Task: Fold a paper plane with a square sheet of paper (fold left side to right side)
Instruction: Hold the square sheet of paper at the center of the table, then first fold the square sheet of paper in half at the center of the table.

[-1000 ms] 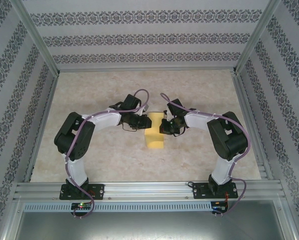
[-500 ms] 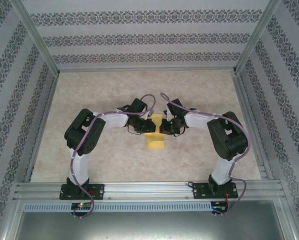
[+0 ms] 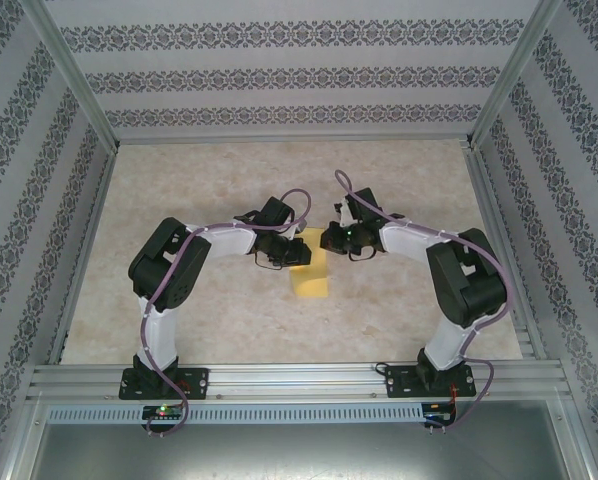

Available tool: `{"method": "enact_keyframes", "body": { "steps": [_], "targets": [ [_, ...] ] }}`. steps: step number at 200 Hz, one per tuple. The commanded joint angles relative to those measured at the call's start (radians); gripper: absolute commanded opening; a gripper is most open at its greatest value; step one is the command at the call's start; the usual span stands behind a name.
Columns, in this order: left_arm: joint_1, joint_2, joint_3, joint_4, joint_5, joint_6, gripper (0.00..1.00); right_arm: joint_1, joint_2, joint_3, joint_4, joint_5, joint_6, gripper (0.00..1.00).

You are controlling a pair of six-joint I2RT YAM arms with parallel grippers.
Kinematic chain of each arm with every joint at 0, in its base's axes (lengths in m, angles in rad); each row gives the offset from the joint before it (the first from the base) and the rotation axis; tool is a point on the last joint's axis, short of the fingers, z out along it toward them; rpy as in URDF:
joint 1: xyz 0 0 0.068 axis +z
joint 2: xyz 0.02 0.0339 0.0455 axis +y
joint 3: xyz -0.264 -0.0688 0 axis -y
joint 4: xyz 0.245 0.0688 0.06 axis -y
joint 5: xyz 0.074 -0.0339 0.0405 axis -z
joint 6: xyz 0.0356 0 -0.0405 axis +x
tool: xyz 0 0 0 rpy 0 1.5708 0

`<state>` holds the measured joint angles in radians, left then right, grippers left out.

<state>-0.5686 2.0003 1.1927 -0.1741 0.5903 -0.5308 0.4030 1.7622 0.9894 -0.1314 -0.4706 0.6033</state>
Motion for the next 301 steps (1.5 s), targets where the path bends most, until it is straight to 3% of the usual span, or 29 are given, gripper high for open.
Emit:
{"method": "enact_keyframes", "body": {
  "steps": [1,105,167,301],
  "targets": [
    [-0.014,0.015,-0.023,-0.044,-0.052,0.009,0.22,0.011,0.072,0.068,0.047,-0.039,0.02,0.0],
    [-0.024,-0.011,-0.027,-0.06,-0.057,0.038,0.22,0.017,0.266,0.183,-0.076,0.032,0.017,0.0],
    [-0.046,-0.073,-0.073,-0.086,-0.06,0.123,0.22,0.018,0.282,0.178,-0.11,0.054,0.029,0.0],
    [-0.103,-0.208,-0.296,0.002,-0.033,0.038,0.2,0.019,0.28,0.183,-0.133,0.065,0.024,0.0]
  ]
}}
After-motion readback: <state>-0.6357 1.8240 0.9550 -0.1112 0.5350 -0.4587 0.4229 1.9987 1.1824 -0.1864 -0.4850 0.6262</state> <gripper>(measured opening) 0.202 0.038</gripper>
